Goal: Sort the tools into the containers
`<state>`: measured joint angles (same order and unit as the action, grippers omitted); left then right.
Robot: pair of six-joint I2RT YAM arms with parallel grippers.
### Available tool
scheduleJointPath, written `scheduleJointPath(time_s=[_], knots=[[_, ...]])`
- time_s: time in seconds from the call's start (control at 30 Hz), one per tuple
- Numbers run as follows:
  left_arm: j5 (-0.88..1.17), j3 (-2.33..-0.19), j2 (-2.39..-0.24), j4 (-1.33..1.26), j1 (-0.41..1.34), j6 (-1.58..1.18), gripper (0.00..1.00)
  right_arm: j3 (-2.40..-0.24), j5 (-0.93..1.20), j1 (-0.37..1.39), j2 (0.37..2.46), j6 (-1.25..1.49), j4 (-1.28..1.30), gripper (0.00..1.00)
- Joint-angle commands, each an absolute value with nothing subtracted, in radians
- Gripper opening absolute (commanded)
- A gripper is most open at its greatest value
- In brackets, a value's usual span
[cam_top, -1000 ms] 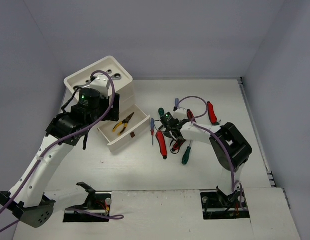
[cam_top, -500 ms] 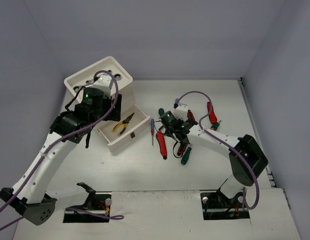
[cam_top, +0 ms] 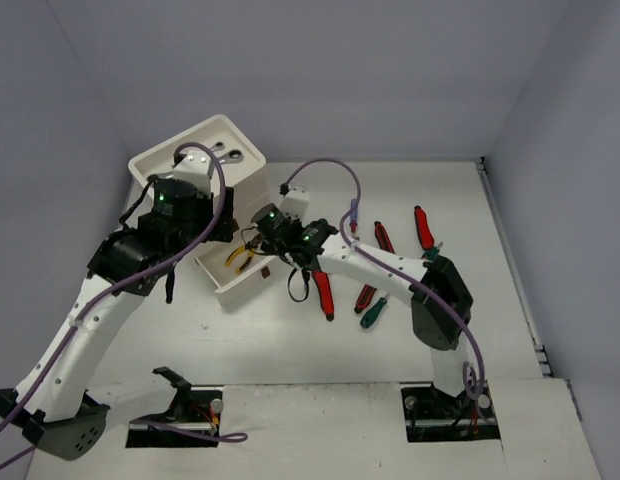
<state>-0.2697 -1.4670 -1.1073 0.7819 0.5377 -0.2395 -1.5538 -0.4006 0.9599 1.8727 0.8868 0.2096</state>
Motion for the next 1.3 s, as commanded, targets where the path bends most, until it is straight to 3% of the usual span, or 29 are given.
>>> scheduleJointPath(time_s=[0.0,0.27,0.33,0.43,0.57,0.7,0.93,1.27], knots=[[-0.322,-1.515,-1.063,0.762,0.537,-0.217,0.78,-1.768,-0.423,0.991,2.009,0.98,0.175,0.0],[-0.345,-1.522,-1.023,0.776,0.535,-0.204,0.78,-1.994,-0.377,1.017,2.203,1.036,0.174,0.0],[-0.345,-1.52,-1.02,0.779,0.535,-0.202,0.78,-2.031,-0.377,1.022,2.247,1.044,0.175,0.04],[-0.342,-1.519,-1.022,0.784,0.535,-0.199,0.78,-2.073,-0.367,1.02,2.288,1.033,0.173,0.2],[-0.337,-1.52,-1.022,0.783,0.535,-0.197,0.78,-2.073,-0.375,1.023,2.286,0.971,0.174,0.51],[-0.335,-1.528,-1.033,0.782,0.535,-0.196,0.78,-2.051,-0.388,1.023,2.241,0.893,0.173,0.6],[-0.32,-1.547,-1.05,0.781,0.536,-0.198,0.78,-1.816,-0.497,0.966,2.018,0.763,0.175,0.6],[-0.269,-1.542,-1.085,0.781,0.539,-0.235,0.78,-1.327,-0.41,0.755,1.734,0.769,0.176,0.54]])
